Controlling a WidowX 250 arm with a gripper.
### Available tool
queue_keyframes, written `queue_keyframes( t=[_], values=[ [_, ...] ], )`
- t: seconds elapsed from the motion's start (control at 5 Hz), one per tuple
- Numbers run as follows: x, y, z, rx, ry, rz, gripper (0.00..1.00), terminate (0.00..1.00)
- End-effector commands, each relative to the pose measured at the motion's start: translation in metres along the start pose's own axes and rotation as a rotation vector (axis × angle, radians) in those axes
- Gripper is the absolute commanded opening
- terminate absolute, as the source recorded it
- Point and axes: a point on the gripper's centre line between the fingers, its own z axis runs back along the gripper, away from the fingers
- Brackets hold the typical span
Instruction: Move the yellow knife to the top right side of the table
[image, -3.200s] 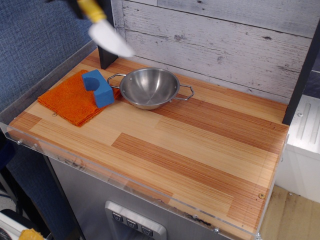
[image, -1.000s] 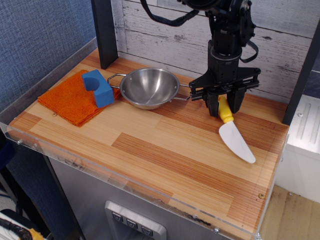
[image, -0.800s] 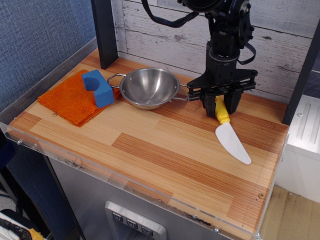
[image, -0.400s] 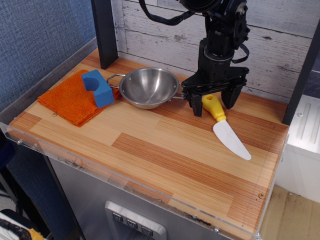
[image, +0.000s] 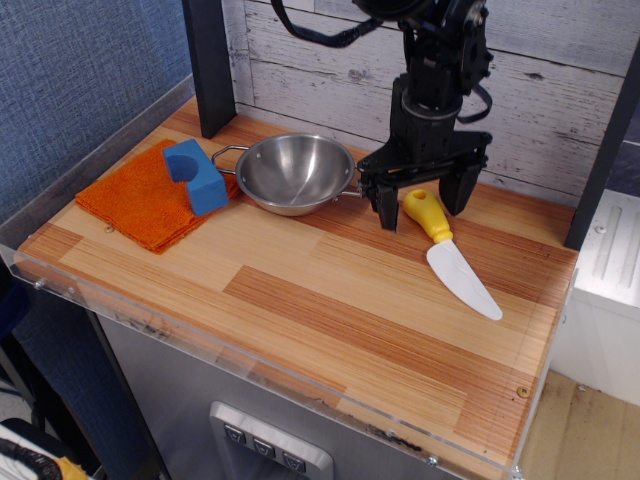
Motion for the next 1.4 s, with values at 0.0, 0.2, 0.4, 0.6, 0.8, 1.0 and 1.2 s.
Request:
queue_keyframes(
  t=[0.0, 0.2, 0.4, 0.6, 0.8, 1.0, 1.2],
  values=[
    [0.024, 0.012, 0.095, -0.205, -0.074, 0.108, 1.0, 0.0],
    [0.034, 0.029, 0.138, -0.278, -0.131, 0.151, 1.0, 0.0],
    [0.043, 0.057, 0.176, -0.313, -0.186, 0.219, 1.0, 0.0],
    [0.05, 0.082, 0.2, -0.316, -0.215, 0.306, 1.0, 0.0],
    [0.05, 0.082, 0.2, -0.316, -0.215, 0.306, 1.0, 0.0],
    [0.05, 0.082, 0.2, -0.316, -0.215, 0.306, 1.0, 0.0],
    [0.05, 0.082, 0.2, -0.316, -0.215, 0.306, 1.0, 0.0]
  ],
)
